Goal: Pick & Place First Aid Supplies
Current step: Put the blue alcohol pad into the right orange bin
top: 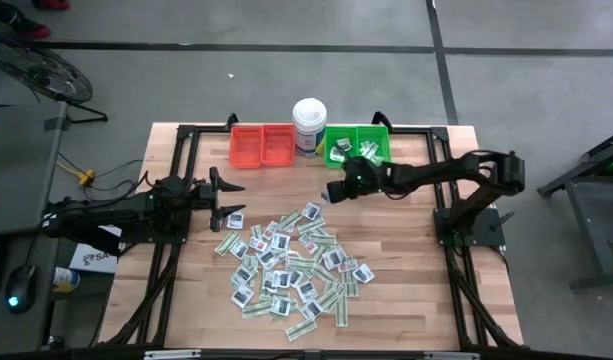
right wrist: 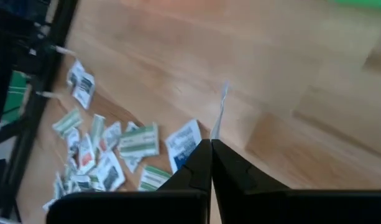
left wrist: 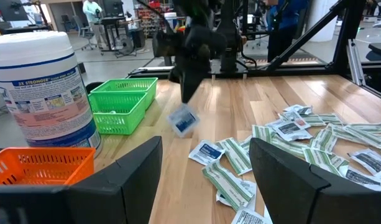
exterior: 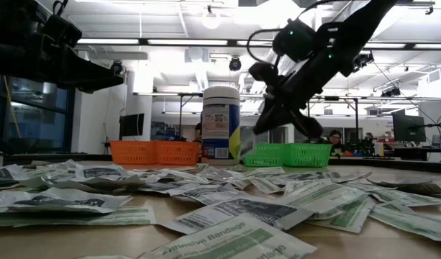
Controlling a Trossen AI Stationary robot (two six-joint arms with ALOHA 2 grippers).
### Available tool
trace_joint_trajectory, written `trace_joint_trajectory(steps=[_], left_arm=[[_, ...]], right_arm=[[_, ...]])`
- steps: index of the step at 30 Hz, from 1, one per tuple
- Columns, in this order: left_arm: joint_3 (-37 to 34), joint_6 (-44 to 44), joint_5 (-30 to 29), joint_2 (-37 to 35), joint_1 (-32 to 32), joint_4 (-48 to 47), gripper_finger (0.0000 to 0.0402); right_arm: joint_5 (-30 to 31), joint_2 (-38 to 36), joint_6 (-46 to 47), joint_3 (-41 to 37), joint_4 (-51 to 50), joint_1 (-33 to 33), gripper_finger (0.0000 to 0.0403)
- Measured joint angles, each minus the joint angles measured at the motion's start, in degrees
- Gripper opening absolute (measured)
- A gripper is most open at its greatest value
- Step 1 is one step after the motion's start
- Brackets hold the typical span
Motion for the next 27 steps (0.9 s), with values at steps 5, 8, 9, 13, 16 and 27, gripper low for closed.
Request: trace_joint_trajectory(steps=[5, 8, 9, 13, 16, 27], left_arm=[[0.0, 0.0, 0.0, 0.0, 0.0, 0.0, 0.0238], [0.0, 0.0, 0.0, 0.0, -0.02, 0.0, 0.0238], [0.0, 0.0, -0.02, -0.02, 0.0, 0.04, 0.0238], [0.0, 0.0, -2.02, -0.04, 0.0, 0.67, 0.0238], [0.0, -0.33, -4.07, -0.01, 0.0, 0.93, 0.0238], [1.38, -6.44, -8.92, 0.01, 0.0, 1.51, 0.0238]], right_arm=[[-0.48, -2.39, -3.31, 0.0, -0.07, -0.3, 0.0], [-2.75, -3.4, -8.63, 0.0, 0.99, -0.28, 0.0], [-3.42, -3.55, -10.81, 0.0, 1.47, -0.26, 0.0], [-5.46, -4.21, -15.12, 0.0, 2.53, -0.26, 0.0], [-6.14, -4.87, -18.15, 0.0, 3.45, -0.26, 0.0], [-9.01, -7.85, -25.83, 0.02, 8.15, -0.27, 0.0]])
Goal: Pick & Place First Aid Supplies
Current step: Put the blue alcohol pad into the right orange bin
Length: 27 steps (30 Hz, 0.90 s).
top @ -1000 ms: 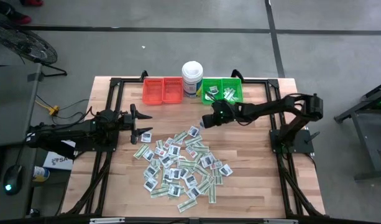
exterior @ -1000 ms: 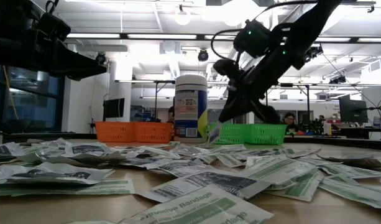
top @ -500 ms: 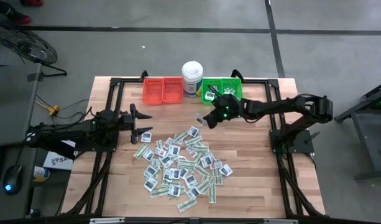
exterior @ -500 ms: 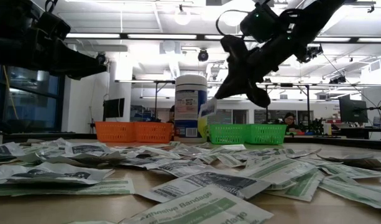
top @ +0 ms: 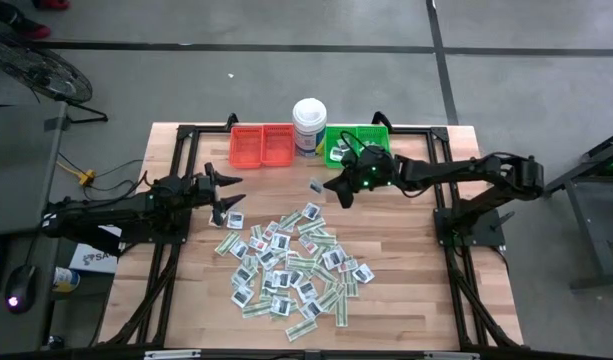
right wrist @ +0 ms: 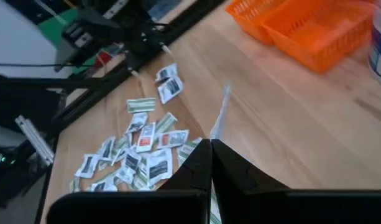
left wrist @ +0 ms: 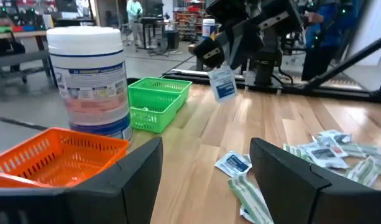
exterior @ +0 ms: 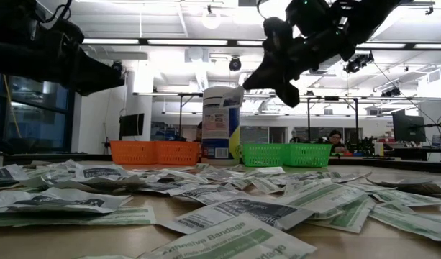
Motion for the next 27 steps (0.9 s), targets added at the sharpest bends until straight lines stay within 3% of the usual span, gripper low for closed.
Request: trace_joint_trajectory(steps=[7, 16, 27], left_arm=[[2.61, -4.45, 1.69, 3.35, 0.0, 3.65, 0.0238], [8.56, -7.51, -1.16, 15.32, 0.02, 6.92, 0.0238], [20.61, -5.56, 5.35, 33.93, 0.03, 11.34, 0.0238]], right_arm=[[-3.64, -0.09, -3.78, 0.02, 7.41, -0.06, 0.0], [-5.09, -0.09, -5.17, 0.08, 11.47, -0.67, 0.0], [-10.04, -0.07, -13.66, 8.29, 3.4, -1.08, 0.0]])
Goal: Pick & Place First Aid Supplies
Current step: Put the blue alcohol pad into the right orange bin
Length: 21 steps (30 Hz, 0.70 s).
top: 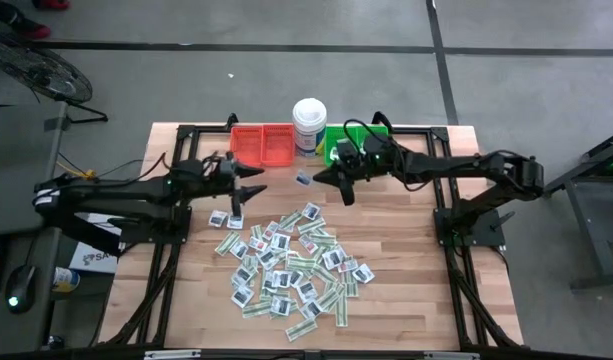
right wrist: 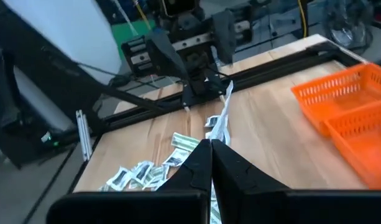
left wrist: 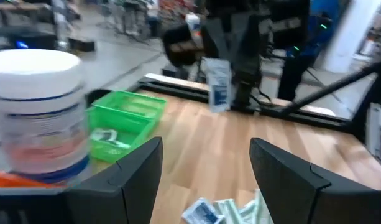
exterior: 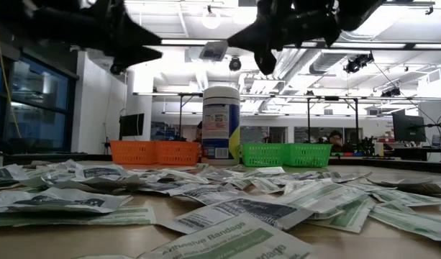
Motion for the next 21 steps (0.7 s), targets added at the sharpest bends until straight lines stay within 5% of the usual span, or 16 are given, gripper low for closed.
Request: trace_joint_trajectory(steps=[11, 21], left_arm=[[12.82, 4.2, 7.16, 16.23, 0.04, 4.4, 0.0238], [16.66, 4.16, 9.65, 20.25, 0.04, 4.35, 0.0238]], right_arm=[[-5.46, 0.02, -10.92, 9.97, -15.38, -0.28, 0.0], [-8.29, 0.04, -14.47, 11.77, -18.31, -0.31, 0.0]])
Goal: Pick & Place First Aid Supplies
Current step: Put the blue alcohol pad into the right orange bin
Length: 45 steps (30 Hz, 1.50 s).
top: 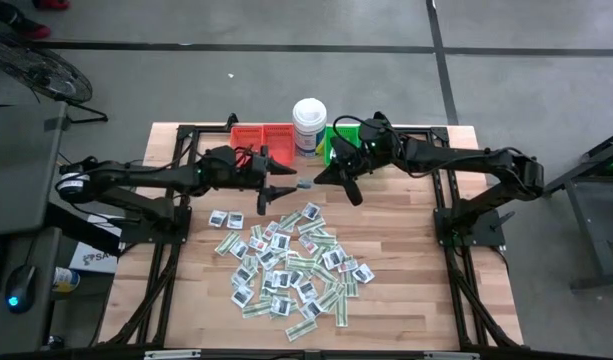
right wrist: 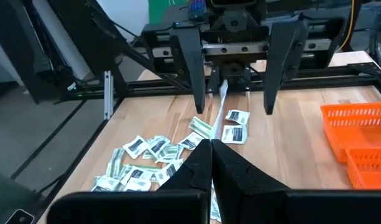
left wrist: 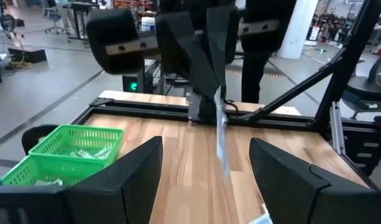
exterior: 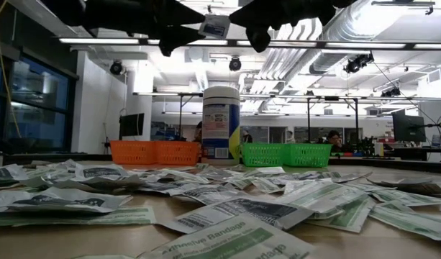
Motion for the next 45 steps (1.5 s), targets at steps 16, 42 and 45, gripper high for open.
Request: trace_joint_trajectory(steps=[16, 42, 45], left_arm=[[0.09, -2.62, 2.29, 0.51, -0.04, 5.0, 0.0238], [0.05, -3.08, 3.48, 2.89, -0.04, 8.98, 0.0062], [0.05, -3.0, 3.48, 2.89, -0.04, 8.8, 0.0016]], right_arm=[[-0.9, 0.39, -0.63, 0.02, 5.1, 0.0, 0.0], [-0.16, 0.39, 0.02, 0.02, 5.46, 0.0, 0.0], [-0.16, 0.39, 0.02, 0.02, 5.46, 0.0, 0.0]])
